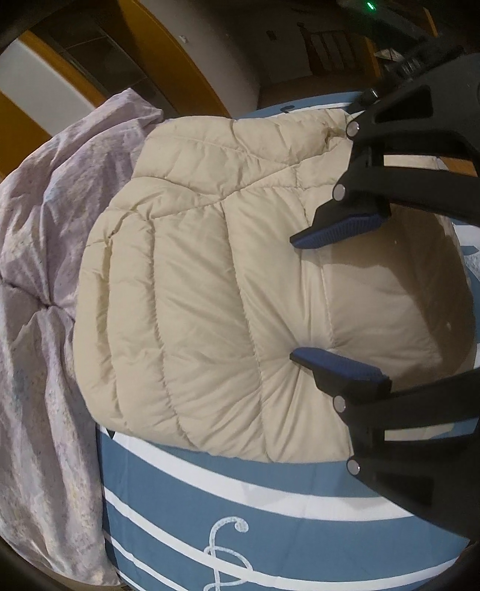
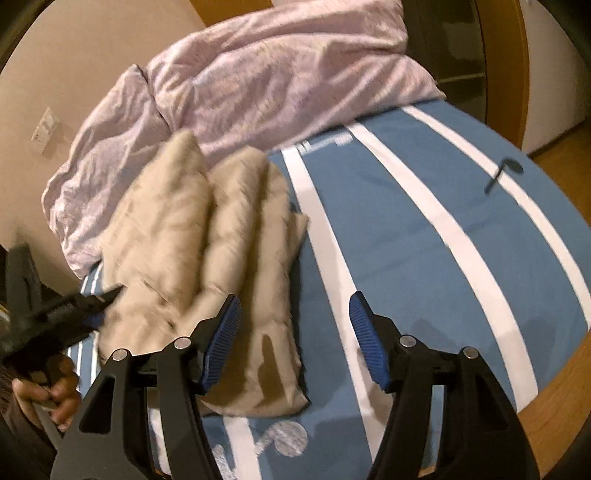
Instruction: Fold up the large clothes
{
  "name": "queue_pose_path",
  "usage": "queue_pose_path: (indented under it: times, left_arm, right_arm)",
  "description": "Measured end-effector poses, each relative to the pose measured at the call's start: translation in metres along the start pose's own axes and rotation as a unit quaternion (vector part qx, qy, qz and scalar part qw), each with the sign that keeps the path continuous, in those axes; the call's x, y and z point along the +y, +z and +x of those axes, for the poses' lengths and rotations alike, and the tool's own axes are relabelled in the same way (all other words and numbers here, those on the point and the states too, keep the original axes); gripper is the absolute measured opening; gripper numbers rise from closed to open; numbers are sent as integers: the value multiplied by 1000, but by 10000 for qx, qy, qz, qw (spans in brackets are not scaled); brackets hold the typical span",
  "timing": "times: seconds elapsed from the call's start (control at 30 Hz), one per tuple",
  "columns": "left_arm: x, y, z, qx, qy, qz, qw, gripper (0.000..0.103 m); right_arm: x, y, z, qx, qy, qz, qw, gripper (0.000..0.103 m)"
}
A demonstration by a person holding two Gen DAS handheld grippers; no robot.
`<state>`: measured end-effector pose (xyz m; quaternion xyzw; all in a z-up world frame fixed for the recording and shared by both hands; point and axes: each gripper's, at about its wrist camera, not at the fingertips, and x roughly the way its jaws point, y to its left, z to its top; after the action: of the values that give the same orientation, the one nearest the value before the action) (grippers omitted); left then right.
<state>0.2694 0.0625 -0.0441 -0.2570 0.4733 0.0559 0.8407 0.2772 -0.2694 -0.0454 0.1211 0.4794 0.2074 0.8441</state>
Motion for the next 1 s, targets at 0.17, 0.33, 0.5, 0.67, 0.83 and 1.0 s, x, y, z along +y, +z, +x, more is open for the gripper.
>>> queue_pose_path:
  times: [0.17,0.33,0.5,0.67,0.83,1.0]
  left_arm:
    - [-9,-4,9,41,23,162,9999,56]
    - [-19,-9,18,70,57,337,9994,57]
    - [-24,-10,24,93,69,451,9989,59]
    - [-24,-11,27,103,66,564,9983,59]
    - [-25,-12,29,116,26,621,9980,60]
    - [-24,-13,30,132,-20,654,9978,60]
  right_arm:
    - [24,21,-7,-220,248,-280,9991,58]
    - [48,37,-4,-295,463,-564,9969,52]
    - [67,46,12,-214,568,-712,9956,48]
    - [82,52,28,-122,607,-843,9945,46]
    - [94,59,42,-81,597,-924,9939,46]
    - [98,64,51,-79,566,-907,9942,46]
